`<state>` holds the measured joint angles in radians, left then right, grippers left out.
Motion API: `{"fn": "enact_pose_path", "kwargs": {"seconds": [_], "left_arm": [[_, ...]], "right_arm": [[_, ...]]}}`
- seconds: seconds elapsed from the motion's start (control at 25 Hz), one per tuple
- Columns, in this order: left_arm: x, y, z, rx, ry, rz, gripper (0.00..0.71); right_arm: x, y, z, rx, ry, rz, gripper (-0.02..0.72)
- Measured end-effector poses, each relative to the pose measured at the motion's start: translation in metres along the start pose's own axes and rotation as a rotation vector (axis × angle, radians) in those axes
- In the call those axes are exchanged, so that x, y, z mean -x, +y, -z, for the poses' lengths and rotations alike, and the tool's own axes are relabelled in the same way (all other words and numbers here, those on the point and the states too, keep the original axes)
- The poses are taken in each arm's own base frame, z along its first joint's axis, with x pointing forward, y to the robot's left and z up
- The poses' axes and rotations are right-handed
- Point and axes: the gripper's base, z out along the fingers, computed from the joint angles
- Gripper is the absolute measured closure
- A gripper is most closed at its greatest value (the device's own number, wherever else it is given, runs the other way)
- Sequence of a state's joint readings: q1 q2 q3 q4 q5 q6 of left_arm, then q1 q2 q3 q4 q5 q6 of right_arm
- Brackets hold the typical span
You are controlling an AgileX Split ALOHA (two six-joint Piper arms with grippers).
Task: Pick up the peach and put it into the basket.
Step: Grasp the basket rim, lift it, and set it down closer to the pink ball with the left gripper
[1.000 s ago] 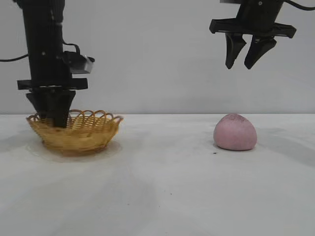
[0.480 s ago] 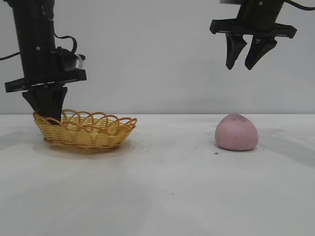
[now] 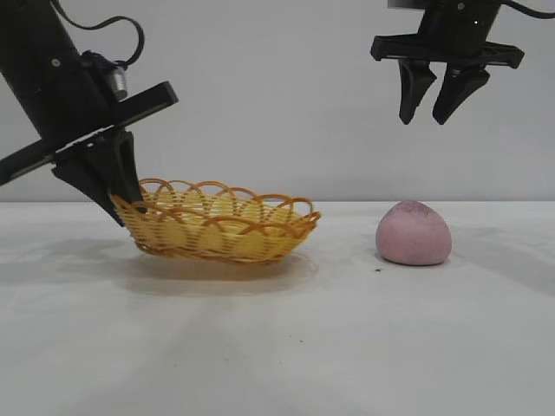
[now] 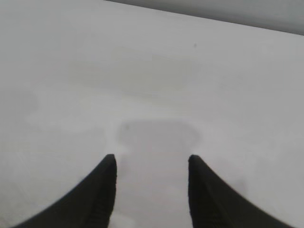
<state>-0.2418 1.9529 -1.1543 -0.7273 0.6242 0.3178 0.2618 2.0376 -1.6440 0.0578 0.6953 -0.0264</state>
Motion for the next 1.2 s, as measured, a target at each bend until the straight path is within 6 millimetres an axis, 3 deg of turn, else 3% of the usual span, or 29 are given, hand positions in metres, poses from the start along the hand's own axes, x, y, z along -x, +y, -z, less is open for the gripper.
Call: {"fn": "enact_pose_path", "kwargs": {"seconds": [0.32, 0.36, 0.44, 0.68, 1.04, 1.2], "left_arm": [[-0.014, -0.012, -0.011, -0.029, 0.015, -0.027, 0.71], [-0.014, -0.012, -0.011, -0.029, 0.015, -0.029, 0.656], [-0.014, -0.012, -0.011, -0.029, 0.013, -0.029, 0.656], [-0.014, -0.011, -0.011, -0.026, 0.014, -0.035, 0.441], [-0.018, -0.003, -0.01, 0.066, 0.061, -0.108, 0.431], [-0.016, -0.007, 0.003, 0.074, 0.038, -0.135, 0.431]], "right_arm": [[-0.001, 0.0, 0.0, 0.003, 0.016, 0.006, 0.407], [-0.002, 0.0, 0.0, 0.003, 0.017, 0.008, 0.407], [-0.002, 0.0, 0.0, 0.004, 0.02, 0.009, 0.407], [-0.002, 0.001, 0.0, 0.008, 0.02, 0.006, 0.407], [-0.002, 0.001, 0.0, 0.009, 0.02, 0.005, 0.407], [-0.002, 0.001, 0.0, 0.009, 0.02, 0.005, 0.407]]}}
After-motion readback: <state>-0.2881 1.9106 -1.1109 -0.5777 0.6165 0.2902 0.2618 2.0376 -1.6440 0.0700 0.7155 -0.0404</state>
